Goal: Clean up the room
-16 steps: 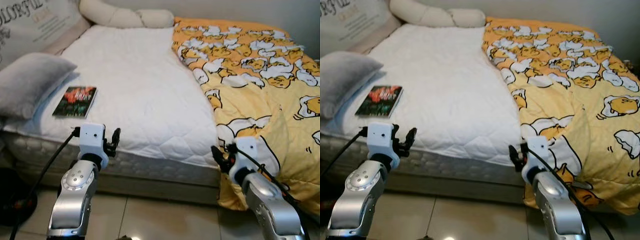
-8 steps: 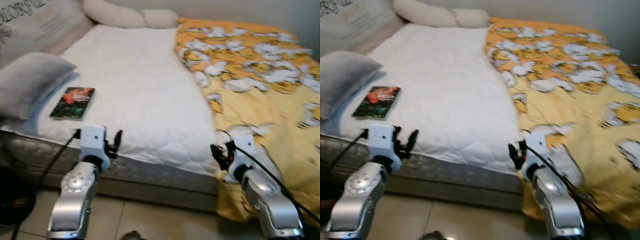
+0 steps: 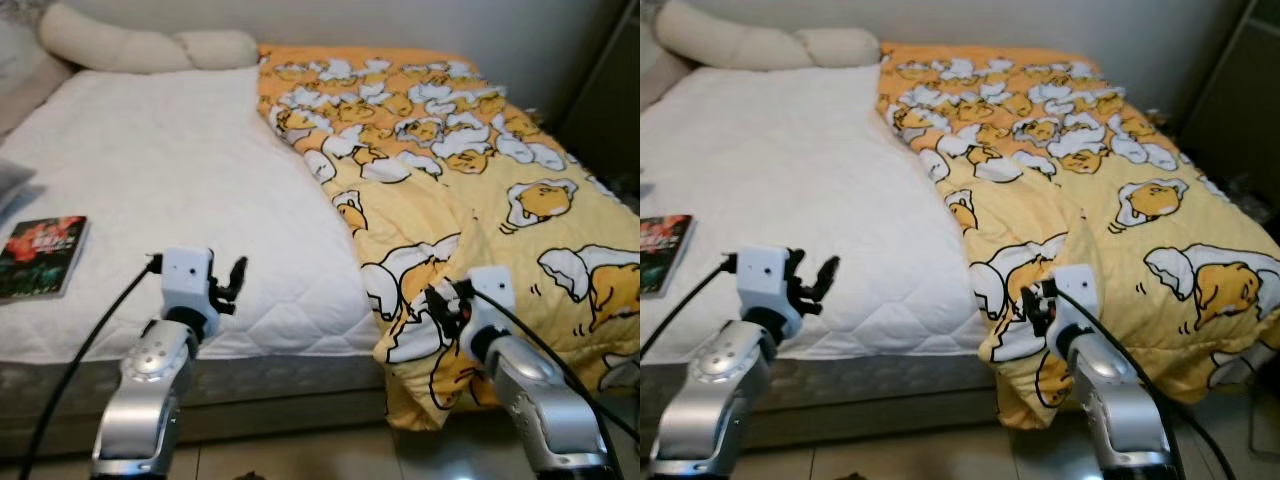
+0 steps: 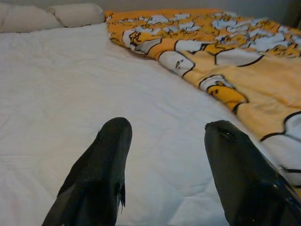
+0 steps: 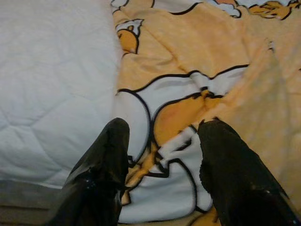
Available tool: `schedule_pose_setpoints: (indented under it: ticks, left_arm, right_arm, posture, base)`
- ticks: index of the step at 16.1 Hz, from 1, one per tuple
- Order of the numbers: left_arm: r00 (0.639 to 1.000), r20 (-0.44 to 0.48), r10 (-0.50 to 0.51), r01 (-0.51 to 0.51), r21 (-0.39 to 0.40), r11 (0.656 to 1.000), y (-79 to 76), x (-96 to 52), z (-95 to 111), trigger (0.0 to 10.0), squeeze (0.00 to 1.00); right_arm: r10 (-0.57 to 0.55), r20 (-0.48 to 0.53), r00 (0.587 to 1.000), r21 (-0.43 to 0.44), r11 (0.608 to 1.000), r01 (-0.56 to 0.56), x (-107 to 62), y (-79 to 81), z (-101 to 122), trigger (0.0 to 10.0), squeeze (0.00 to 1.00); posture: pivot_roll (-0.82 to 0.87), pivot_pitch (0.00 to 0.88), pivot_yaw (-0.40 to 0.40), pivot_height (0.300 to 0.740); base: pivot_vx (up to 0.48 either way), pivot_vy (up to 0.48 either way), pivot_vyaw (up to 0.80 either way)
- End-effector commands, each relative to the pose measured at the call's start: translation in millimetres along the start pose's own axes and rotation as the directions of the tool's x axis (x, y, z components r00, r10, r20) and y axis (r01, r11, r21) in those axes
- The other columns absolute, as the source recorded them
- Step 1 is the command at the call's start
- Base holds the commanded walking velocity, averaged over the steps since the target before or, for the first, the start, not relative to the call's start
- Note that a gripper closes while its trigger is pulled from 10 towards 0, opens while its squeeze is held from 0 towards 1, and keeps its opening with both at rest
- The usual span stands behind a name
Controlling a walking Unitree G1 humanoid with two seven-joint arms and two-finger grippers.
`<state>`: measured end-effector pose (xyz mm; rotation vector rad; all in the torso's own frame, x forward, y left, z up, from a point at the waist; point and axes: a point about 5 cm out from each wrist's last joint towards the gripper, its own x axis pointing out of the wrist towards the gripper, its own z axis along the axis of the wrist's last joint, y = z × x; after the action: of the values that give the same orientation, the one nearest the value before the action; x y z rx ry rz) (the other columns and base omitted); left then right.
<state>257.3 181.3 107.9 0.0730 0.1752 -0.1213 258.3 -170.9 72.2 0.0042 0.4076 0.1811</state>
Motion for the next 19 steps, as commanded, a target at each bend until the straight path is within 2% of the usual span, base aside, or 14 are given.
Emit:
schedule_pose_setpoints:
  ticks: [1,5,12,14,17,18,19]
  left_arm:
    - [1.000,0.001,-0.002,0.002,0.005,1.000,1.0,1.1,2,10.0,0.00]
    - [1.000,0.002,-0.013,0.013,0.008,1.000,2.0,1.2,3,10.0,0.00]
    - [1.000,0.002,-0.022,0.022,0.012,1.000,1.1,-1.3,3,10.0,0.00]
    - [0.999,-0.005,-0.036,0.036,0.002,0.999,-0.5,-3.3,1,10.0,0.00]
    - [0.990,-0.010,-0.140,0.140,0.040,0.989,-4.8,-6.2,4,10.0,0.00]
    - [0.975,-0.036,-0.219,0.220,0.039,0.975,-7.1,-8.7,3,10.0,0.00]
    - [0.951,-0.065,-0.301,0.304,0.039,0.952,-9.6,-12.5,2,10.0,0.00]
  right_arm:
    - [0.005,0.007,1.000,-0.011,1.000,-0.005,1.5,2.4,3,10.0,0.00]
    - [-0.001,0.005,1.000,-0.039,0.999,0.001,8.8,1.7,6,10.0,0.00]
    - [0.005,0.004,1.000,-0.035,0.999,-0.005,9.8,3.5,4,10.0,0.00]
    - [-0.002,-0.005,1.000,-0.039,0.999,0.002,9.6,2.9,3,10.0,0.00]
    - [-0.052,-0.063,0.997,-0.044,0.998,0.049,11.6,-6.2,-4,10.0,0.00]
    - [-0.080,-0.093,0.992,-0.026,0.997,0.078,12.2,-13.0,-5,10.0,0.01]
    - [-0.113,-0.120,0.986,0.006,0.993,0.115,12.7,-21.1,-6,10.0,1.00]
  posture:
    - [0.05,0.000,-0.015,0.740]
    - [0.05,0.000,-0.015,0.740]
    - [0.06,0.000,-0.021,0.740]
    - [0.06,0.000,-0.022,0.740]
    - [0.07,0.000,-0.025,0.740]
    - [0.07,0.000,-0.026,0.740]
    - [0.07,0.000,-0.025,0.740]
  base:
    - [0.311,0.000,0.00]
    - [0.311,0.000,0.00]
    - [0.354,0.000,0.00]
    - [0.000,0.000,0.00]
    - [0.000,0.000,0.00]
    - [0.000,0.000,0.00]
    - [0.000,0.000,0.00]
